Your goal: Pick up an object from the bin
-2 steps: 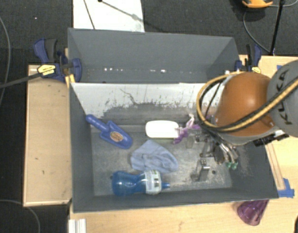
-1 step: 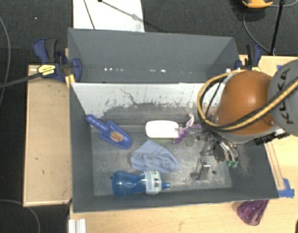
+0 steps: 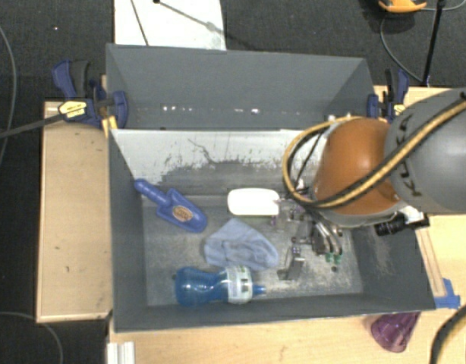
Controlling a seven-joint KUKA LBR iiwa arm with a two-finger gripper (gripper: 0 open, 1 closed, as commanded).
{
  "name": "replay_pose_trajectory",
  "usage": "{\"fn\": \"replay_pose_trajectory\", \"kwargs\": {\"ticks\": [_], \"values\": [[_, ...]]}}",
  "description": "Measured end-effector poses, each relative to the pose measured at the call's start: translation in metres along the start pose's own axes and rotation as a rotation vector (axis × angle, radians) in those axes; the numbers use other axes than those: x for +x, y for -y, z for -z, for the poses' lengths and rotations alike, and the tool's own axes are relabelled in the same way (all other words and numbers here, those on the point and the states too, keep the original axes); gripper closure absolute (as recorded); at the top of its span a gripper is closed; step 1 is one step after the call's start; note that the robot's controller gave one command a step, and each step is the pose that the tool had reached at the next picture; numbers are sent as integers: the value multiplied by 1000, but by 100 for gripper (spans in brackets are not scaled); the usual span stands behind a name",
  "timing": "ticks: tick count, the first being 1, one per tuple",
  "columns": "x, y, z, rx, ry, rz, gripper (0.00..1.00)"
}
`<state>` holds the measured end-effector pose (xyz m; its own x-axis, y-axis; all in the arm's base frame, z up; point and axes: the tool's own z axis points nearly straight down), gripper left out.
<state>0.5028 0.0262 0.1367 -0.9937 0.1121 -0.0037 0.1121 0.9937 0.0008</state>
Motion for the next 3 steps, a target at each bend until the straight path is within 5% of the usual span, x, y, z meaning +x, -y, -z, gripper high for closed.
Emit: {"fn": "replay_pose_trajectory", "kwargs": {"ticks": [1,2,3], "values": [[-9,-43,-14,-1,1,2,0],[-25,-39,-7,-1,3,-197,0],[-26,-40,-57,-2,7,-62,0]]}}
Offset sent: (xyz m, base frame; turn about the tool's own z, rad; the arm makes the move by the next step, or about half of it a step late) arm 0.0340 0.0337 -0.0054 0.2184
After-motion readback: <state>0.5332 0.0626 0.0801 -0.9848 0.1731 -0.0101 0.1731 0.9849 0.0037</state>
